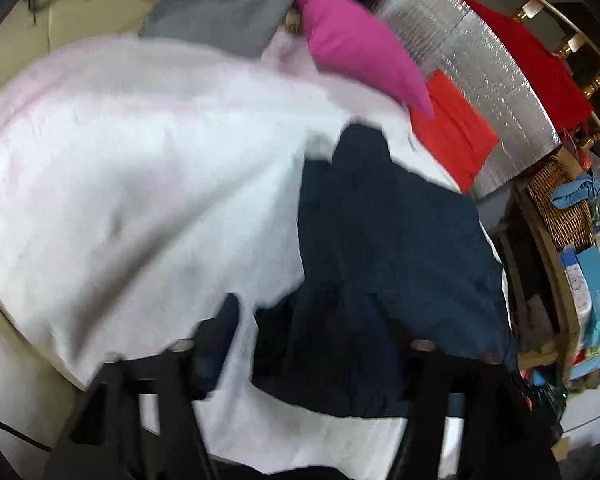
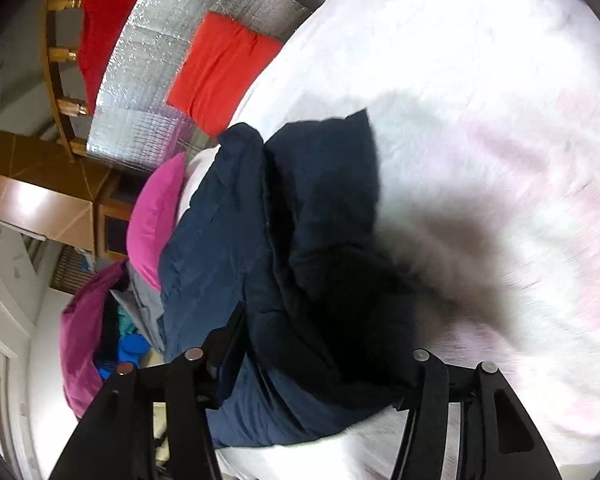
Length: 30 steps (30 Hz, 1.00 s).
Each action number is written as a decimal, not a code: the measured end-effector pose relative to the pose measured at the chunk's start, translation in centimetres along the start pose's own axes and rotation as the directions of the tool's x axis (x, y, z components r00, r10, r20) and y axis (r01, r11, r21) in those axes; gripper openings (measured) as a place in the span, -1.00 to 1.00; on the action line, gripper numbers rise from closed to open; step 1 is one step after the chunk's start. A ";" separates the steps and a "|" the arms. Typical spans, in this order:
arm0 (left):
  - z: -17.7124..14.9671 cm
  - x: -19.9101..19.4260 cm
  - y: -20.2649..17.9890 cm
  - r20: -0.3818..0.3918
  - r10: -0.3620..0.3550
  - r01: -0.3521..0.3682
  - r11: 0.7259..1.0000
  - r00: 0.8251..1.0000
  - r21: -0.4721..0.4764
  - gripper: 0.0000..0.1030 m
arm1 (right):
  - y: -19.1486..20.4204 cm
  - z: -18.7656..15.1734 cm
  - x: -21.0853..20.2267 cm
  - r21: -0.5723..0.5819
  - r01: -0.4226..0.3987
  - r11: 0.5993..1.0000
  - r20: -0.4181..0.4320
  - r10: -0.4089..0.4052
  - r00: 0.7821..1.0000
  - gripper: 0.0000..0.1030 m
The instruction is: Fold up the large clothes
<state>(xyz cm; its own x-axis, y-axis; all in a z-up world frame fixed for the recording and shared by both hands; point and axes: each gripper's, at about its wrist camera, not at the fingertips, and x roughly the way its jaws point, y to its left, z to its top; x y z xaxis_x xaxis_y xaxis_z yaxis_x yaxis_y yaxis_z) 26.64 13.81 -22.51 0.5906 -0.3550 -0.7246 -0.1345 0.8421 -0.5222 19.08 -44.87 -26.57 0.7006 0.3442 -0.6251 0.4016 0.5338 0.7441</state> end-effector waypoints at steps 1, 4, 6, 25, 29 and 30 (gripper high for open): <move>0.4 -0.8 0.1 0.035 0.007 -0.007 1.000 0.999 0.010 0.40 | -0.2 0.1 -0.5 -0.003 0.005 1.000 0.003 -0.005 1.000 0.18; 1.4 -1.0 0.2 0.046 0.019 -0.019 1.000 0.999 0.017 0.52 | -0.4 0.5 -1.8 -0.006 0.049 0.999 0.038 -0.048 0.998 0.33; 1.8 0.0 0.6 0.017 0.015 -0.015 1.000 1.000 -0.009 0.52 | -0.4 1.1 -2.9 -0.005 0.071 0.997 0.093 -0.070 0.993 0.37; 1.8 8.9 -1.5 -0.106 -0.125 0.114 0.988 0.986 -0.104 -0.17 | 3.6 4.6 5.8 -0.238 0.158 0.958 -0.028 -0.169 0.985 0.03; 4.1 10.3 -3.1 -0.124 -0.096 0.087 0.993 0.988 -0.075 -0.30 | 5.1 4.3 4.3 -0.235 0.121 0.964 0.000 -0.125 0.992 -0.23; 4.9 10.6 -3.3 -0.115 -0.095 0.087 0.994 0.989 -0.072 -0.30 | 5.4 4.1 3.7 -0.229 0.091 0.969 0.005 -0.093 0.996 -0.24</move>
<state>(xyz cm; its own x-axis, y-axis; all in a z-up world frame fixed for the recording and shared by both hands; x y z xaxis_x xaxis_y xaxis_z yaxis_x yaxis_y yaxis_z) 37.27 9.30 -26.27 0.5051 -0.4777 -0.7188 -0.1394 0.7767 -0.6142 26.26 -43.91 -23.88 0.6631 0.2897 -0.6902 0.3178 0.7259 0.6100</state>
